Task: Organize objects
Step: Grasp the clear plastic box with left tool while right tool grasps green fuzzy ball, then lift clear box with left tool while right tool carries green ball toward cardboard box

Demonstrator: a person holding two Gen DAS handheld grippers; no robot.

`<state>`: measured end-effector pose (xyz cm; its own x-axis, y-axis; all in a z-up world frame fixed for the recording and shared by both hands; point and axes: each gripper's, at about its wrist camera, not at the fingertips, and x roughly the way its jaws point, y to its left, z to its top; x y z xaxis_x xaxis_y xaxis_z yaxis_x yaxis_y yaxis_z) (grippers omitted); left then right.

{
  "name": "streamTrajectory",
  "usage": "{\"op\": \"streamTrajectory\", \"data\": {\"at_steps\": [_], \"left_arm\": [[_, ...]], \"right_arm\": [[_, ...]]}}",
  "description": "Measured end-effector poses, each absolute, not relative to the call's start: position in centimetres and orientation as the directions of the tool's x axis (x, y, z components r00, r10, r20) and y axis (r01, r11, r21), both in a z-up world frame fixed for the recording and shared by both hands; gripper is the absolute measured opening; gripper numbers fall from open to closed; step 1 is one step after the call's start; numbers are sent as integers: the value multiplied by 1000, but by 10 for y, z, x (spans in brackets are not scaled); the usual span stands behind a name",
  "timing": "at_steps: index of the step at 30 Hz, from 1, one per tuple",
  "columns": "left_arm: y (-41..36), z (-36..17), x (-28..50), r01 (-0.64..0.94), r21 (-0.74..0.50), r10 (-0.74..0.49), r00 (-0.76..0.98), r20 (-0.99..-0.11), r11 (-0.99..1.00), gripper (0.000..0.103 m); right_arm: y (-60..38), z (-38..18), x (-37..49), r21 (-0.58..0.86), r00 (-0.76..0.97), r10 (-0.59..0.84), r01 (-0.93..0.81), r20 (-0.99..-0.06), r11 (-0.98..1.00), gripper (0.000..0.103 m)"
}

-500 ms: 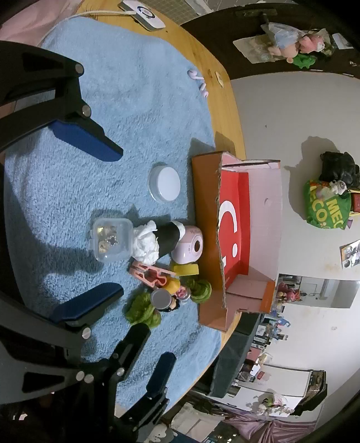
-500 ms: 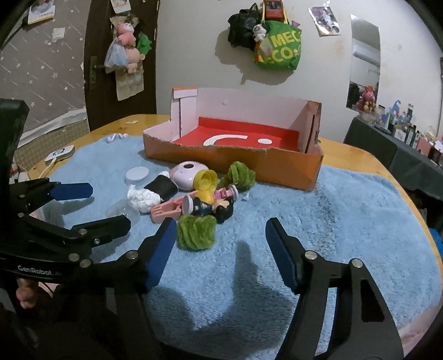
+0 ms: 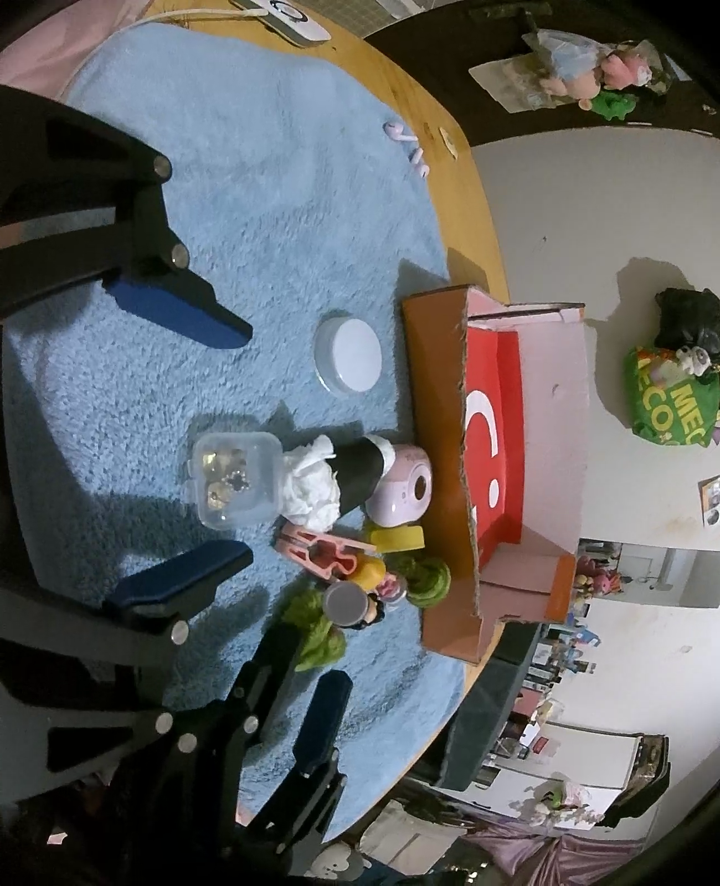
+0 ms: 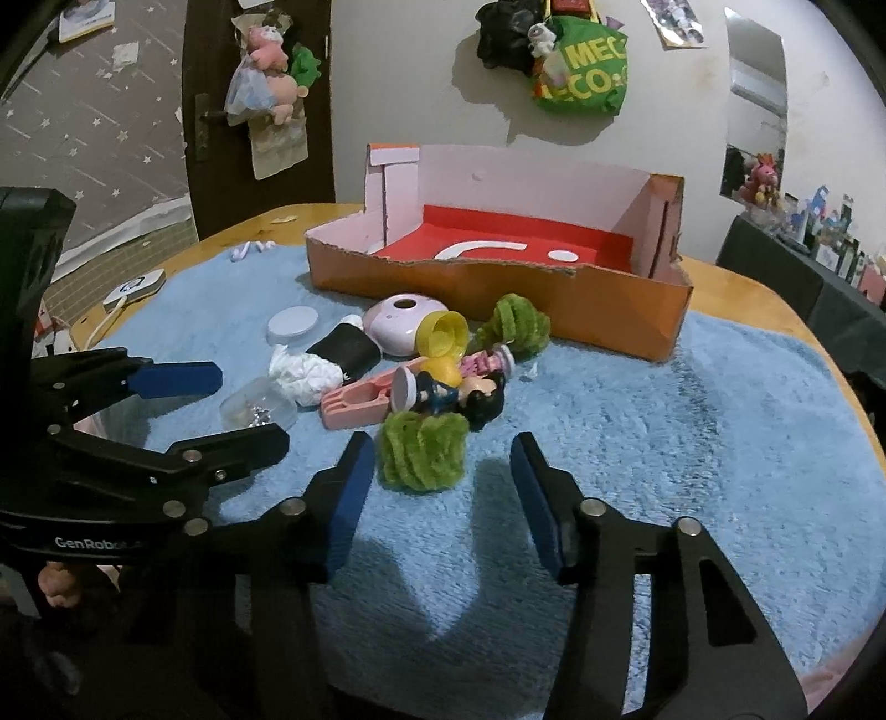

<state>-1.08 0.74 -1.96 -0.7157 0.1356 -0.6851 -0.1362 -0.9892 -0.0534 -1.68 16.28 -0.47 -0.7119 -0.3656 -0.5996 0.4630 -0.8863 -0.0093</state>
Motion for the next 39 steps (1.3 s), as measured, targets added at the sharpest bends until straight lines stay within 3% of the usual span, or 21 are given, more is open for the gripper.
{"op": "streamTrajectory", "data": {"at_steps": [13, 18, 27, 39], "left_arm": [[7, -22, -14, -140, -29, 122, -716, -688, -990, 68], [10, -21, -16, -153, -24, 128, -717, -686, -988, 62], [9, -19, -16, -159, -33, 138, -716, -685, -987, 40], [3, -17, -17, -168, -74, 172, -707, -686, -983, 37]], "right_arm": [[160, -11, -27, 16, -680, -380, 477, -627, -879, 40], [159, -13, -30, 30, -671, -395, 486, -627, -873, 31], [163, -11, -30, 84, -651, -428, 490, -627, -868, 30], [168, -4, -29, 118, -646, -449, 488, -618, -865, 29]]}}
